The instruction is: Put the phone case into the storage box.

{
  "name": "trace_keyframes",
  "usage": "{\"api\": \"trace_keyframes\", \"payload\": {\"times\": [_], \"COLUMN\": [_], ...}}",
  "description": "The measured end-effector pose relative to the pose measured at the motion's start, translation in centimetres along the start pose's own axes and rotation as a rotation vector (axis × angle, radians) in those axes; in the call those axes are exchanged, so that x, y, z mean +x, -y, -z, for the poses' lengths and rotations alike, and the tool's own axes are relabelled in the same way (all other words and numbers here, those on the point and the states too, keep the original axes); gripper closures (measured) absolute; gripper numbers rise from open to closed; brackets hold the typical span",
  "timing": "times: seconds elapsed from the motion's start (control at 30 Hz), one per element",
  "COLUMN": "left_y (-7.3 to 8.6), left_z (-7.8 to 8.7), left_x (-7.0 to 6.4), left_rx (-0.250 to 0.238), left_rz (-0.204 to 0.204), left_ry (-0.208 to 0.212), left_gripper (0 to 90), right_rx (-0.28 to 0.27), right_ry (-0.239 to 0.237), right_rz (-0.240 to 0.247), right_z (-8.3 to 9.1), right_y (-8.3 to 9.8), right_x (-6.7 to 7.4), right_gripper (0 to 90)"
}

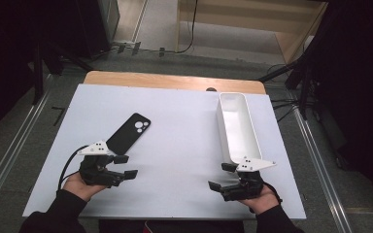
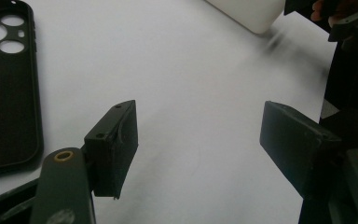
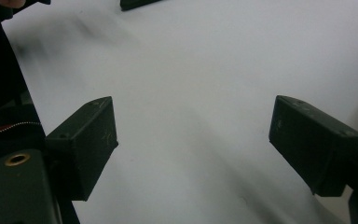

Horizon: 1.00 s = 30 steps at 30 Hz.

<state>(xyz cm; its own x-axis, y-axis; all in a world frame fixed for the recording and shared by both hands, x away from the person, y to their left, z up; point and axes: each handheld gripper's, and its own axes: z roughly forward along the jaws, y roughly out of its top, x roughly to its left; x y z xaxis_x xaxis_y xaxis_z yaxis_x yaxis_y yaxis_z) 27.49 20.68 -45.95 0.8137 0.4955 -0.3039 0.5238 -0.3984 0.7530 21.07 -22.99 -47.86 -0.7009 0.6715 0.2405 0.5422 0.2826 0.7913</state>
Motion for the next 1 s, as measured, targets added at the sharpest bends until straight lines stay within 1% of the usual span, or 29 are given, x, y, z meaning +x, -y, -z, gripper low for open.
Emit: {"api": "trace_keyframes", "payload": {"times": [0.03,0.07,0.13,0.23,0.4,0.47,0.5,0.6,0.67,0.7,0.8,1.0], "left_y": [0.0,0.0,-0.1,-0.1,-0.1,-0.2,-0.2,-0.5,-0.6,-0.6,-0.6,-0.7], "left_z": [-0.1,-0.2,-0.2,-0.2,-0.2,-0.1,-0.1,0.2,0.3,0.3,0.4,0.6], "left_x": [0.0,0.0,0.1,0.2,0.3,0.3,0.3,0.5,0.9,0.9,1.7,2.4], "left_rx": [0.002,0.007,0.011,0.012,0.013,0.011,0.011,0.001,0.001,0.001,0.004,-0.006], "left_rz": [0.006,0.002,0.001,0.010,0.009,0.001,0.001,-0.011,-0.008,-0.008,0.000,0.016], "left_ry": [0.002,-0.003,0.001,0.004,-0.005,-0.020,-0.020,-0.038,-0.062,-0.062,-0.092,-0.112], "left_gripper": [27.6,27.6,27.6,27.6,27.6,27.6,27.6,27.6,27.6,27.6,27.7,27.7], "right_rx": [-0.001,-0.002,0.000,0.000,0.000,-0.001,-0.001,-0.003,0.000,0.000,0.000,0.000], "right_ry": [0.000,0.001,0.001,0.003,0.002,0.004,0.004,-0.004,-0.004,-0.004,-0.003,-0.007], "right_rz": [0.001,-0.001,0.002,0.000,-0.005,0.003,0.003,0.003,0.003,0.003,0.003,0.003], "right_z": [0.0,0.0,0.0,0.0,0.0,0.0,0.0,0.0,0.0,0.0,0.0,-0.1], "right_y": [0.0,0.0,0.0,0.0,0.0,0.0,0.0,0.1,0.1,0.1,0.0,0.0], "right_x": [0.0,0.0,0.0,0.0,0.0,0.0,0.0,0.1,0.1,0.1,0.2,0.1], "right_gripper": [13.6,13.6,13.6,13.6,13.6,13.6,13.6,13.5,13.6,13.6,13.6,13.5]}}
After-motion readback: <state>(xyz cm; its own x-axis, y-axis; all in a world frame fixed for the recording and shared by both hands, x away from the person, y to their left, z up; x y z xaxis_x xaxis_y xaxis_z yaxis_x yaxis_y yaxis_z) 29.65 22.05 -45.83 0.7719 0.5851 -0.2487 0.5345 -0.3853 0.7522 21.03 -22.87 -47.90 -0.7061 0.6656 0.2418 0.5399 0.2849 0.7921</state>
